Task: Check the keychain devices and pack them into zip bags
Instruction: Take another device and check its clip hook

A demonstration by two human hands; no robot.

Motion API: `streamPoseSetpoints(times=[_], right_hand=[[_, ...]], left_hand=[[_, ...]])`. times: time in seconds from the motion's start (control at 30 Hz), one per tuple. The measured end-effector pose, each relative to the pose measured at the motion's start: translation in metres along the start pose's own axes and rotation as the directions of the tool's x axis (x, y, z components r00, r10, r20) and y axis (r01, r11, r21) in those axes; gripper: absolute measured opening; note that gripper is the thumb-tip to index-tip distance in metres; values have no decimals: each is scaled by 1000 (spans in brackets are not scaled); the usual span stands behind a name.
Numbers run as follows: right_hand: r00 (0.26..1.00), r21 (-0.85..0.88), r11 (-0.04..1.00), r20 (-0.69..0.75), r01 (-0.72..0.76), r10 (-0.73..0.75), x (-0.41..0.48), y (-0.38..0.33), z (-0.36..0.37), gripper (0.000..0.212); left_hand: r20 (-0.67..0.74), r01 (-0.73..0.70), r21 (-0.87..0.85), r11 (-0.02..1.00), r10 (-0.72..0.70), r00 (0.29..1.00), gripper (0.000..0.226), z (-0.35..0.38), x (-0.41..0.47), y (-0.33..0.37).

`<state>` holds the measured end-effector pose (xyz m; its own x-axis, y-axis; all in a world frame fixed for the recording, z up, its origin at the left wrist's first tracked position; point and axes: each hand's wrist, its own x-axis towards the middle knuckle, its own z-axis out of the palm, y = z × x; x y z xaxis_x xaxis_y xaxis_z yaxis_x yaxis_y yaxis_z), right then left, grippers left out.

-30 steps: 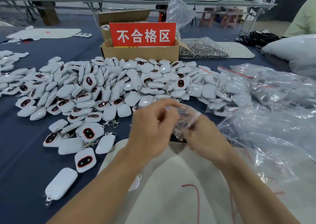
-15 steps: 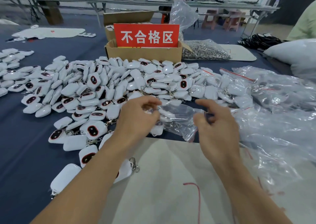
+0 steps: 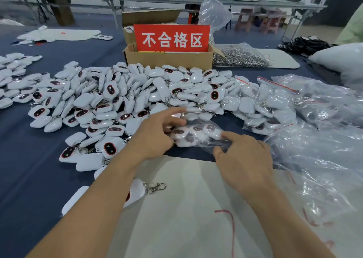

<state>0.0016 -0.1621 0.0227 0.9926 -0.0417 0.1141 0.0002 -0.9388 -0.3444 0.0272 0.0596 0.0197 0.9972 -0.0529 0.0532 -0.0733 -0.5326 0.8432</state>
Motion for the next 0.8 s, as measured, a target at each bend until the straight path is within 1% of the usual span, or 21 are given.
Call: streamPoseSetpoints(times=[0.07,0.1,0.17,0.2,0.23,0.27,0.3,0.33,0.4,0.43,0.47,0.5,0.53,0.6,0.67,0.73,0.77,0.8], right_hand=[[998,-31,999,-49,-36,35,-1,1,-3,38],[995,-37,998,-80,-56,53,-2,2,-3,35],[987,-44,993,-122,-108,102,-3,2,-6,35],[984,-50,990,-131,-129,122,-4,2,-6,36],[983,-61,988,-130,-141,133,-5,2,-6,38],[984,-81,987,-123,-141,131,-6,2,-6,42],[987,-100,988,-123,-120,108,-6,2,-6,46],[989,-98,993,-135,-69,56,-7,1,-6,48],[981,2,995,-171,96,-94,-8,-1,-6,46],[974,79,982,-164,171,-157,-8,-3,-6,45],[972,142,964,-114,223,-207,-8,-5,-5,46],[967,160,953,-30,255,-254,-9,-6,-3,48],[955,134,950,49,283,-291,-9,-6,0,52],[945,68,954,132,294,-300,-8,-2,7,62],[957,40,968,149,246,-249,-4,0,10,71],[961,41,972,144,233,-236,-2,-1,11,77],[963,79,967,107,241,-248,-2,-3,10,75],[964,161,953,34,255,-263,-4,-4,7,71]], left_hand=[[-180,68,-7,998,-68,981,72,1,1,-1],[-248,84,8,996,-80,965,65,1,1,0],[-319,69,31,997,-55,946,43,3,0,3],[-314,57,50,997,-39,949,32,3,-2,6],[-279,56,89,995,-29,960,25,4,-3,8],[-218,64,144,987,-32,975,27,6,-5,9],[-153,69,205,976,-38,988,36,9,-6,9],[-105,59,256,965,-33,994,45,13,-7,8],[-64,13,291,957,6,998,54,20,-6,6],[-56,0,281,960,16,998,55,21,-5,5],[-52,-4,269,963,18,998,56,21,-4,4],[-50,-4,262,965,18,999,57,19,-2,4],[-58,1,257,966,14,998,59,16,-1,2],[-99,17,232,972,6,995,62,9,0,0],[-152,21,191,981,9,988,58,7,0,-2],[-195,36,98,994,-17,981,46,9,-1,1],[-203,48,27,998,-42,978,41,11,-2,4],[-190,54,-67,996,-66,980,36,11,-2,8]])
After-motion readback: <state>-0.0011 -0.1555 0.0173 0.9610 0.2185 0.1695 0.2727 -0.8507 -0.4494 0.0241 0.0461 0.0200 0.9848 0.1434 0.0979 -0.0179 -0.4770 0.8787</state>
